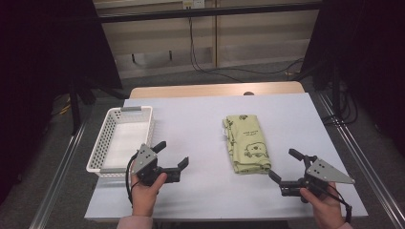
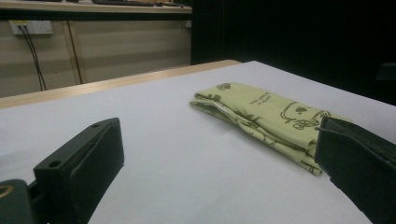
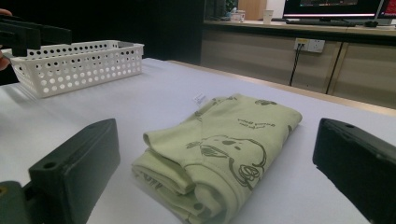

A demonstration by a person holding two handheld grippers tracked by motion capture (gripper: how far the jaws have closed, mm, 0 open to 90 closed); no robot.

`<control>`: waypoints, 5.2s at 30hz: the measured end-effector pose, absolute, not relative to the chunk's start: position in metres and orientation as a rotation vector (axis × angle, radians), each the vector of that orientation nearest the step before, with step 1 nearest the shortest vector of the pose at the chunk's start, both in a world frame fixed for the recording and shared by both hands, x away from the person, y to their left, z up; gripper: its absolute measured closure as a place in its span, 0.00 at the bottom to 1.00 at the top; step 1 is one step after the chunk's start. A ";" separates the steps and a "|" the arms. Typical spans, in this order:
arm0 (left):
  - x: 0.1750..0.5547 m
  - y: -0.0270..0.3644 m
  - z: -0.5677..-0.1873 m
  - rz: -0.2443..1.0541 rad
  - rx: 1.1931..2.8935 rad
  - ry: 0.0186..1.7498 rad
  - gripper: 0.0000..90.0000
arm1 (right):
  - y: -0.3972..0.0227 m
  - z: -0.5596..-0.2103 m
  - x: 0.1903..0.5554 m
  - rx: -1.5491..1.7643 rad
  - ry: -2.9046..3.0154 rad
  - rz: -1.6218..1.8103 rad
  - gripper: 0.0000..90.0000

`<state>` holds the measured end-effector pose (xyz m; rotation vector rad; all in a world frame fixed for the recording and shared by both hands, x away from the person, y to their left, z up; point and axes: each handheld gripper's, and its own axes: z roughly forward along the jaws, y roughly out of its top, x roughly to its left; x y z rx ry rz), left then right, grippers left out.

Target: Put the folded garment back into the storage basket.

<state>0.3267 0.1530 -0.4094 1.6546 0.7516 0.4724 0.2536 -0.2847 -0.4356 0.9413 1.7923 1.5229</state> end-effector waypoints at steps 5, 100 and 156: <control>0.331 0.145 -0.410 0.463 1.681 0.737 0.02 | -0.285 -0.436 0.254 0.942 1.790 1.521 0.00; 0.391 0.034 -0.421 0.253 1.888 0.643 0.03 | -0.285 -0.434 0.254 0.917 1.792 1.534 0.01; 0.424 -0.008 -0.443 0.138 2.028 0.809 0.05 | -0.286 -0.434 0.254 0.921 1.792 1.534 0.01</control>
